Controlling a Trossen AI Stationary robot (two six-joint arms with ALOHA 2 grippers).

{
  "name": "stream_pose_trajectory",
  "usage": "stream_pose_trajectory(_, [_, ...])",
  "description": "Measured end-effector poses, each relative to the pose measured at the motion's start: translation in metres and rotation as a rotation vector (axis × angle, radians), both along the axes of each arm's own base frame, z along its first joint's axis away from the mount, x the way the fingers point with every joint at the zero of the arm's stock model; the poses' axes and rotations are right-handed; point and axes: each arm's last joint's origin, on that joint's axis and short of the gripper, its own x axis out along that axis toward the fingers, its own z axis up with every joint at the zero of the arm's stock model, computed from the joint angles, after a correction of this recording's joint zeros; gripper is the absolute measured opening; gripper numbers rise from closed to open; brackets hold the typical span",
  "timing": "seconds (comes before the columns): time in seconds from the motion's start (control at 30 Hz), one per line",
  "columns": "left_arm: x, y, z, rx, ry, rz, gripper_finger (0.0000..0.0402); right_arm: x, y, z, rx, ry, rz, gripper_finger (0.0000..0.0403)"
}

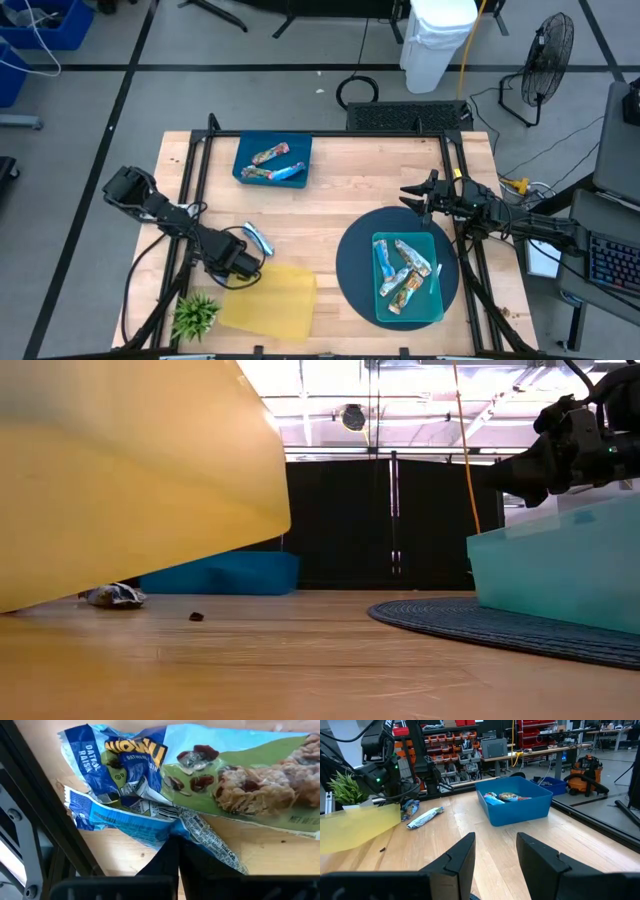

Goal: Pick and place Granola Bars by type
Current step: Put the bottom blue granola bar into the yellow bin

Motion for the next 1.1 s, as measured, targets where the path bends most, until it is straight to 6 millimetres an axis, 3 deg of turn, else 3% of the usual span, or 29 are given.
stream_pose_trajectory(0.33, [0.004,-0.001,0.002,0.011,-0.021,0.006,0.0012,0.0,0.0,0.0,0.0,0.0,0.0,0.0134])
stream_pose_trajectory(0.67, [0.028,-0.004,0.017,0.132,-0.221,-0.088,0.0009,0.0,0.0,0.0,0.0,0.0,0.0,0.0135])
stream_pose_trajectory(0.93, [0.027,-0.003,0.02,0.057,-0.162,-0.088,0.002,0.0,0.0,0.0,0.0,0.0,0.0,0.0134])
stream_pose_trajectory(1.1, [0.023,-0.002,0.034,0.087,-0.09,-0.097,0.0005,0.0,0.0,0.0,0.0,0.0,0.0,0.0134])
